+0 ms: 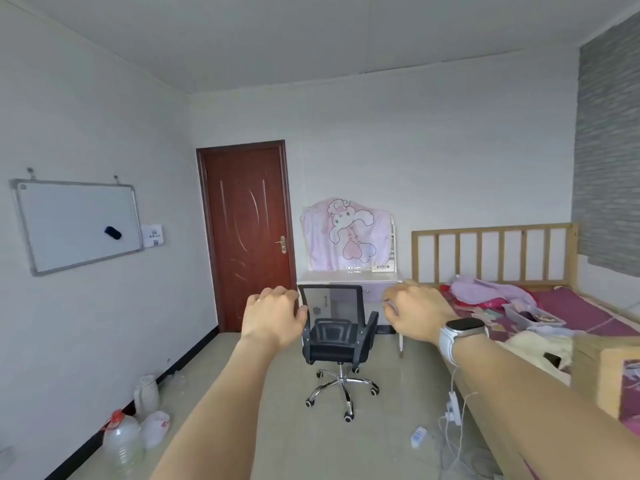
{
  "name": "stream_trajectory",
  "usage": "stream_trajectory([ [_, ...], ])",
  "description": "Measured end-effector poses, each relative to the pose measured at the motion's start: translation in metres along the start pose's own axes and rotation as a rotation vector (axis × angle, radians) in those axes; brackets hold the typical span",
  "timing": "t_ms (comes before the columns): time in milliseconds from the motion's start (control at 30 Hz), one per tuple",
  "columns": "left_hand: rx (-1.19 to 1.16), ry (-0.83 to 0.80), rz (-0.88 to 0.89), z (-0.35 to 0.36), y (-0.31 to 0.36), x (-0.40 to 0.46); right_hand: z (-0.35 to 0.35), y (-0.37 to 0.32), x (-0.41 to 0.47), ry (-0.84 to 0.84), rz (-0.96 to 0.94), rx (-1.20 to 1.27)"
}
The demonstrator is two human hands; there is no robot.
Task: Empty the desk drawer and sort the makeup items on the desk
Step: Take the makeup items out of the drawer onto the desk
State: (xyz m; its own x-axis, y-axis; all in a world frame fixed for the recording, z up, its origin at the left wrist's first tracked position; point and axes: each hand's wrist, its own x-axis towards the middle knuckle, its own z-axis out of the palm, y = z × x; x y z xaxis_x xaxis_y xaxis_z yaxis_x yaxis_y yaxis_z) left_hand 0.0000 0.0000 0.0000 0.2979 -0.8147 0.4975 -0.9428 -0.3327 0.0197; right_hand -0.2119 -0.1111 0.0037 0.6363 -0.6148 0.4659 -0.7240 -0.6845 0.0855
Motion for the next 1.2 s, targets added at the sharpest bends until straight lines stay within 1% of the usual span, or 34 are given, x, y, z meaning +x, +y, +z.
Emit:
stream_trajectory([
  [100,-0.049,-0.072,-0.026,0.047,-0.023,0.019,0.046,-0.006,0.036,-0.038,-0.004,0.037],
  [200,-0.041,-0.15,-0.055,0.102,-0.058,0.042,0.108,-0.009,0.082,-0.102,0.003,0.054],
  [300,-0.052,-0.222,-0.102,0.16,-0.101,0.074,0.176,-0.02,0.136,-0.155,0.03,0.141],
  [433,-0.096,-0.319,-0.104,0.235,-0.147,0.116,0.266,-0.047,0.197,-0.256,0.113,0.274],
  [500,-0.093,-0.381,-0.112,0.274,-0.166,0.134,0.311,-0.06,0.219,-0.299,0.108,0.303],
  [600,-0.114,-0.47,-0.177,0.334,-0.185,0.151,0.377,-0.072,0.241,-0.351,0.104,0.346],
  [667,-0.169,-0.483,-0.23,0.375,-0.193,0.157,0.419,-0.079,0.253,-0.406,0.143,0.4],
  [733,-0.182,-0.503,-0.222,0.416,-0.2,0.165,0.465,-0.081,0.264,-0.441,0.202,0.469],
  [833,-0.199,-0.593,-0.216,0.478,-0.214,0.187,0.539,-0.075,0.286,-0.565,0.177,0.492],
  [933,-0.233,-0.709,-0.287,0.533,-0.235,0.223,0.594,-0.058,0.323,-0.702,0.152,0.47],
  [1000,-0.275,-0.728,-0.376,0.56,-0.247,0.258,0.621,-0.047,0.36,-0.708,0.185,0.49],
  [1067,-0.305,-0.693,-0.434,0.577,-0.259,0.299,0.639,-0.044,0.404,-0.658,0.217,0.531],
  [1133,-0.325,-0.628,-0.471,0.592,-0.273,0.343,0.656,-0.048,0.455,-0.626,0.179,0.558],
  [1200,-0.332,-0.597,-0.502,0.607,-0.29,0.382,0.672,-0.056,0.504,-0.643,0.13,0.58],
])
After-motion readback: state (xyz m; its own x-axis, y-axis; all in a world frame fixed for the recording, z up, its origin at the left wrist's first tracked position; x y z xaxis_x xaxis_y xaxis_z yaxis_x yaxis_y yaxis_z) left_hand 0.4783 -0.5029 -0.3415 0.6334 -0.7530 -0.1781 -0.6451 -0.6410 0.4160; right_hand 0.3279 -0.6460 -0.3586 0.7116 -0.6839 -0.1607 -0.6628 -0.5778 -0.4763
